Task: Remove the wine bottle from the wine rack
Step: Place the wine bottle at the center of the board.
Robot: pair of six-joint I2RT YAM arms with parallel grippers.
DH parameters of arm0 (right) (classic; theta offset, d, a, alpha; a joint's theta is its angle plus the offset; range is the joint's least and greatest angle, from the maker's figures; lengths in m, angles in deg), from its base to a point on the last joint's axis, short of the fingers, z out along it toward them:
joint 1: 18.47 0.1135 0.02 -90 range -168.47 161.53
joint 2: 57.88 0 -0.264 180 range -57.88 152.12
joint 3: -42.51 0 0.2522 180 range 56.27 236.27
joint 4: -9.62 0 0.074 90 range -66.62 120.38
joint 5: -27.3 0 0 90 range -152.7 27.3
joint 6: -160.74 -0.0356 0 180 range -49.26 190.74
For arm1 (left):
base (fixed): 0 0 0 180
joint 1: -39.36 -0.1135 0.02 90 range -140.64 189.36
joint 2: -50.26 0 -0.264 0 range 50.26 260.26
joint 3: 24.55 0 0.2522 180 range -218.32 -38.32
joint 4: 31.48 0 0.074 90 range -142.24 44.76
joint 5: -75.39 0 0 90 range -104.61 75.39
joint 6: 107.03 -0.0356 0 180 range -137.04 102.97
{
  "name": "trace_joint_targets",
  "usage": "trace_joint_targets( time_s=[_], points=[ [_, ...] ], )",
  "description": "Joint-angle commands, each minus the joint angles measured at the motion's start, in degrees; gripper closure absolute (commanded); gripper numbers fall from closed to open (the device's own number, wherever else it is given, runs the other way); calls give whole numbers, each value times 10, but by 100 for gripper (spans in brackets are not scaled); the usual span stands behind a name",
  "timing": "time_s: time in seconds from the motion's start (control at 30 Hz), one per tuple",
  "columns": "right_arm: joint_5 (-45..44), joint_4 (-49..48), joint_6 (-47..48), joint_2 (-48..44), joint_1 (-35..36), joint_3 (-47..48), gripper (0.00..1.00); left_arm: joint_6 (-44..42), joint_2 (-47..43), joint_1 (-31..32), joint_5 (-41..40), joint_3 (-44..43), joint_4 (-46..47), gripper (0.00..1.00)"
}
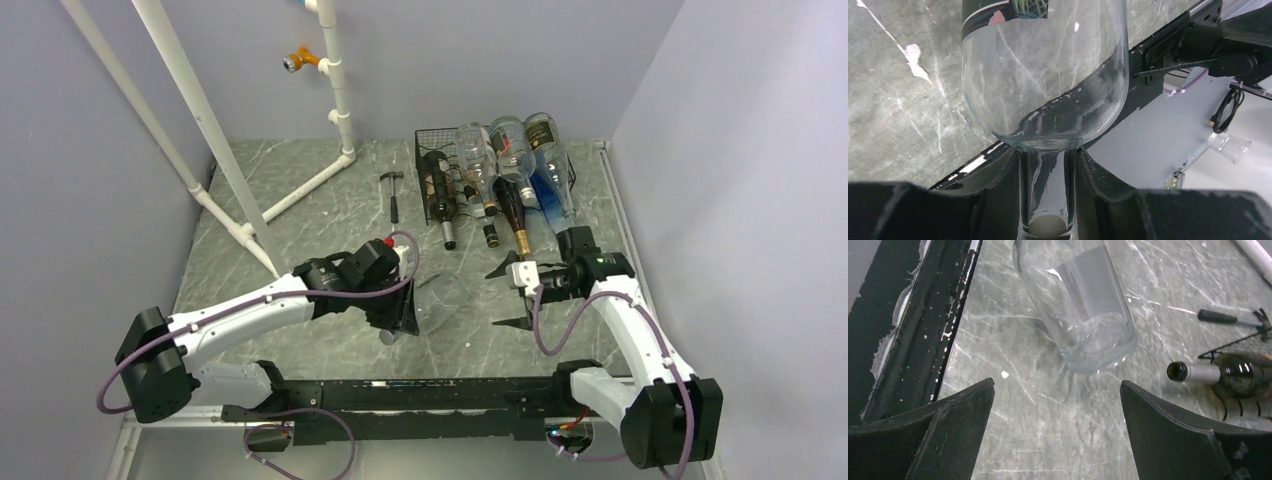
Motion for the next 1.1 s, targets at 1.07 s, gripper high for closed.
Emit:
trace_joint_targets(
  time_s=[1.07],
  points=[
    [-241, -332, -144, 108, 250, -81, 20, 3, 108, -2, 158, -171, -18, 88]
  ],
)
